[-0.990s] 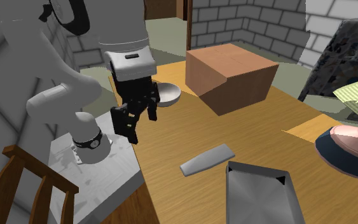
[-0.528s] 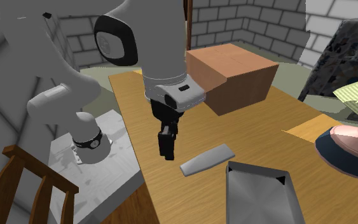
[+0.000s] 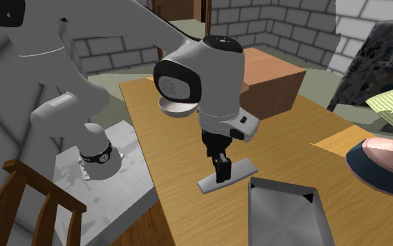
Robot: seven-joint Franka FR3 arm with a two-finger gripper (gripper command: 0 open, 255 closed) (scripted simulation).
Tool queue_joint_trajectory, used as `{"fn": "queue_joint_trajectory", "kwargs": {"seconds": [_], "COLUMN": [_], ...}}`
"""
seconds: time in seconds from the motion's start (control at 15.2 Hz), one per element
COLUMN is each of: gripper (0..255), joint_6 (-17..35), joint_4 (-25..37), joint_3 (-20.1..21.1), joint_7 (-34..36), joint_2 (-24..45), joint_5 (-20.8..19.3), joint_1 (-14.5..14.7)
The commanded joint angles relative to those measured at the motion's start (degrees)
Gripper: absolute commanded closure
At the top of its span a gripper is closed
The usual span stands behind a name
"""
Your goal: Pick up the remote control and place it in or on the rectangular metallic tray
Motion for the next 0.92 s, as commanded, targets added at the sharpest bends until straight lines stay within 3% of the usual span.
{"fn": "queue_joint_trajectory", "kwargs": {"seconds": [0.0,0.26,0.86], "gripper": [0,0,0], "joint_6": [1.5,4.1,9.7], "joint_4": [1.7,4.3,2.1], "joint_3": [0.8,2.6,2.6], "joint_7": [-2.8,-8.2,-7.8], "joint_2": [3.8,10.2,13.7], "joint_5": [0.0,-0.3,-1.0], "joint_1": [1.0,2.8,2.9]}}
